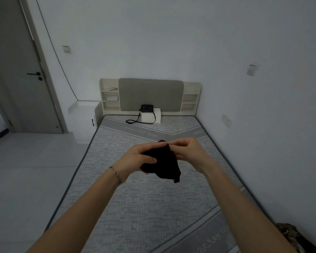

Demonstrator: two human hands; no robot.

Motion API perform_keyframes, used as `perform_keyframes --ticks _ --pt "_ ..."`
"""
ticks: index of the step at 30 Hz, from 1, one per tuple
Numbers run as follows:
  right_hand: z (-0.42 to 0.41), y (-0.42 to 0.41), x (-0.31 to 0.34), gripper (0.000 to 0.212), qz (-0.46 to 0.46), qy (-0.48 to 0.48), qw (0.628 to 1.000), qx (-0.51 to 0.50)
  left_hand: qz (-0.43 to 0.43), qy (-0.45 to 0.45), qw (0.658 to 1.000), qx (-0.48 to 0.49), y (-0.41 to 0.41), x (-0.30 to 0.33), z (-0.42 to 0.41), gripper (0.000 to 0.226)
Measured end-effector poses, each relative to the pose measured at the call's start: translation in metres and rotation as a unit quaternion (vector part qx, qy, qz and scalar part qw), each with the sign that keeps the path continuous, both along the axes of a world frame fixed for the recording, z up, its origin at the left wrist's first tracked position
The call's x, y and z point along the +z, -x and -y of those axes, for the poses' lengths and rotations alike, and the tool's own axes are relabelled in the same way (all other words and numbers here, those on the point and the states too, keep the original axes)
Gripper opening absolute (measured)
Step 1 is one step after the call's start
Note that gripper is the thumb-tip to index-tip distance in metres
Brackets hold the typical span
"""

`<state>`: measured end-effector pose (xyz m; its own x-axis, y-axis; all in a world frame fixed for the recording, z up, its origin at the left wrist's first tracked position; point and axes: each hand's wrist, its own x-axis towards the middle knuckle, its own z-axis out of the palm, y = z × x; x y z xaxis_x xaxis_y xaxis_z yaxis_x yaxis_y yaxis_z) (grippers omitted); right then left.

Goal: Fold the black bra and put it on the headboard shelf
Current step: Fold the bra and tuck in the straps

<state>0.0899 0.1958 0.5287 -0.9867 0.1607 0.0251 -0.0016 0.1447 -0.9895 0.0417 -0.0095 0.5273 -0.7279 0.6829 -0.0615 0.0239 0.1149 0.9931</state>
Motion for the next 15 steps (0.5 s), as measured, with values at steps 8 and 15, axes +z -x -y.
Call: perform_keyframes --ticks 8,15 --pt "-0.015 -0.011 -0.010 0.023 0.020 0.394 0.916 -0.077 0.067 -0.055 0.990 0.114 0.008 0.000 0.010 0.058" --pt "-0.011 -0.042 -0.029 0.025 -0.083 0.597 0.795 -0.061 0.130 -0.097 0.973 0.163 0.012 -0.010 0.005 0.056"
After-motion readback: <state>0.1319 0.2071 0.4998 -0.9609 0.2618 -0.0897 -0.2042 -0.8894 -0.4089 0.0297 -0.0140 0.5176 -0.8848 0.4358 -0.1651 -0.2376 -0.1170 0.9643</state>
